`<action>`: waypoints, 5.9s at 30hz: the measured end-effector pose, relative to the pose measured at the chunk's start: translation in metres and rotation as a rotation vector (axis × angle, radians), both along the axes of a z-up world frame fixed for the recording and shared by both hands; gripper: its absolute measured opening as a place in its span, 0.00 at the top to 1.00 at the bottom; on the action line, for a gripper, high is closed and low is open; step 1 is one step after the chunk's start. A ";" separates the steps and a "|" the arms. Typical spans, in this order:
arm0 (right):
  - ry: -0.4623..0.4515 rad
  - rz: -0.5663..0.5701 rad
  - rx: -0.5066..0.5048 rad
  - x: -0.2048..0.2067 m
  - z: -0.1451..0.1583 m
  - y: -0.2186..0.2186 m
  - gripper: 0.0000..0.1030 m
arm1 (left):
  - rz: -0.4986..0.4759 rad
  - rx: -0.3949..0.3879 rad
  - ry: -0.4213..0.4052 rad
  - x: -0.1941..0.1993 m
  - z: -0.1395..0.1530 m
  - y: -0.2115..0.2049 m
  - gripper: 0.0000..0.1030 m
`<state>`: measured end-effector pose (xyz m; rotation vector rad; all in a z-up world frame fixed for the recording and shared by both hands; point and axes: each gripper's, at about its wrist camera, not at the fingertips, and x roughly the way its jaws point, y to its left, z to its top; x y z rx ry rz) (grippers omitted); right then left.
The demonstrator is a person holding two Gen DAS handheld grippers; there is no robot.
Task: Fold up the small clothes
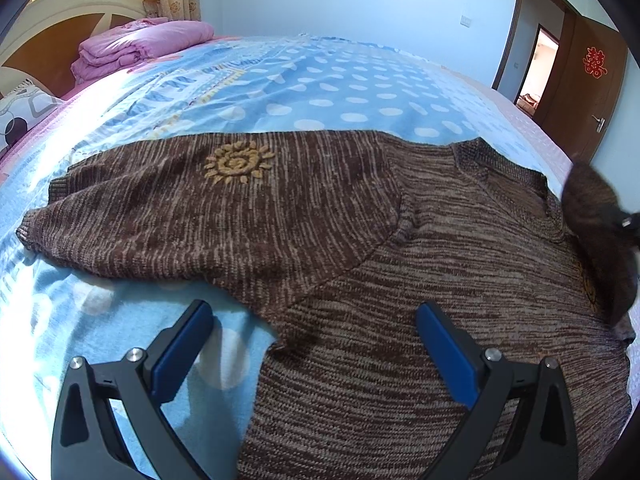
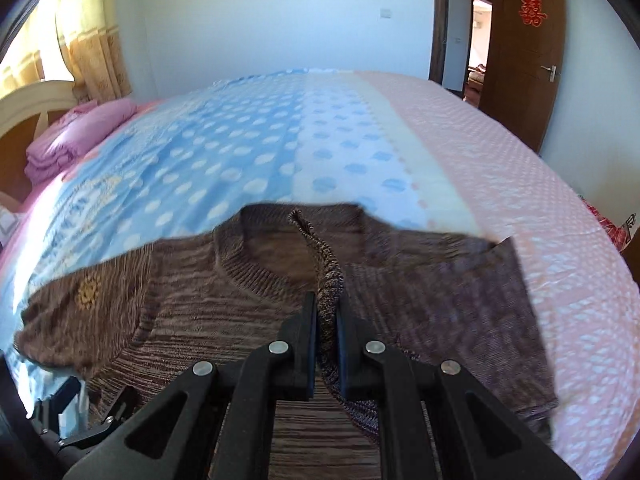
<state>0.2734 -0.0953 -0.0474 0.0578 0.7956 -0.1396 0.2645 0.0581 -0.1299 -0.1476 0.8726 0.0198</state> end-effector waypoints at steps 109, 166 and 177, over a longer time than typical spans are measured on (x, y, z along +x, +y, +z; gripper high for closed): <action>-0.016 -0.147 0.048 -0.055 -0.055 -0.169 0.91 | 0.458 -0.175 -0.045 -0.002 0.035 0.155 0.00; -0.013 -0.146 0.038 -0.051 -0.056 -0.166 0.90 | -0.190 0.140 -0.102 0.002 0.038 -0.090 0.27; -0.098 -0.011 0.190 -0.038 -0.003 -0.102 0.42 | 0.040 0.066 -0.026 -0.012 0.005 -0.008 0.25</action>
